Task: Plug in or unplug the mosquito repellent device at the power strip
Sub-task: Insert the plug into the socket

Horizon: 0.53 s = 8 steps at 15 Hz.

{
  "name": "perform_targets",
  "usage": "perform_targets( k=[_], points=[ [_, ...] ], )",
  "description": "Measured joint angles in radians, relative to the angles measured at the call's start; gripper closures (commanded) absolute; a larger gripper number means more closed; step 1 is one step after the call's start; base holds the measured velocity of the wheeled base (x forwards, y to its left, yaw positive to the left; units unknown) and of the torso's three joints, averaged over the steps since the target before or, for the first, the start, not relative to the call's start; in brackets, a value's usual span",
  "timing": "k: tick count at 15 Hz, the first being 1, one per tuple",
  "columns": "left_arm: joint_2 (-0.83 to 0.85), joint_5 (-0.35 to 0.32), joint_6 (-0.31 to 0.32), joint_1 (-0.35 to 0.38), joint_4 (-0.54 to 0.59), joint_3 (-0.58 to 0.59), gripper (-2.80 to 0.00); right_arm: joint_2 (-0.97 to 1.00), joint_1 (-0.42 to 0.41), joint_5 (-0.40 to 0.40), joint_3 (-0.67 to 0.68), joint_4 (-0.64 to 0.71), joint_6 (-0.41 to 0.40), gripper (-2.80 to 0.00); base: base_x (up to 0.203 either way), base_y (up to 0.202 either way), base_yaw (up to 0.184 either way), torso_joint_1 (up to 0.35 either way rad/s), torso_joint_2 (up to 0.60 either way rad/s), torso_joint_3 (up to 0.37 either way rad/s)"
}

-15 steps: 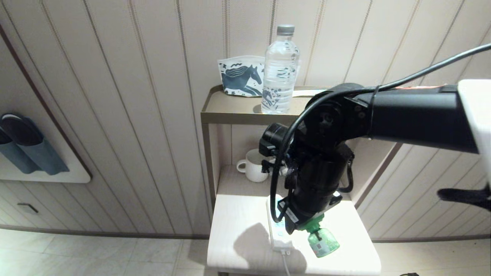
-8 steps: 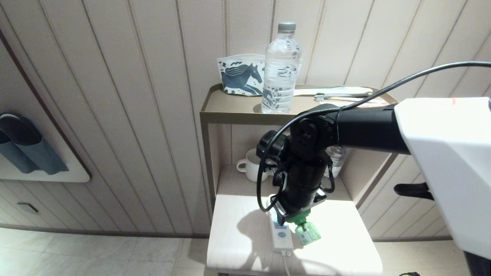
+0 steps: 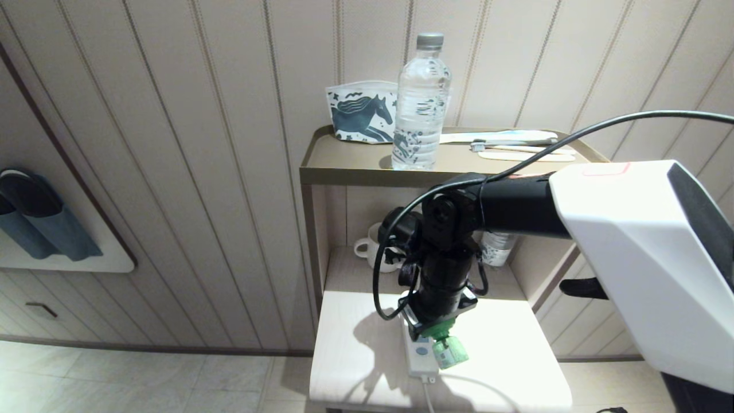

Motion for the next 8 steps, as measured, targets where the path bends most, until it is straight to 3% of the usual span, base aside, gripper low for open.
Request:
perform_targets(
  k=[4,8],
  points=[
    [0.000,0.000,0.000,0.000,0.000,0.000,0.00,0.026,-0.015,-0.005,0.000,-0.046,0.032,0.00,0.000,0.000,0.000,0.000,0.00,0.000],
    [0.000,0.000,0.001,0.000,0.000,0.000,0.00,0.046,-0.023,-0.021,-0.006,-0.078,0.153,0.00,0.000,0.000,0.000,0.000,0.00,0.000]
  ],
)
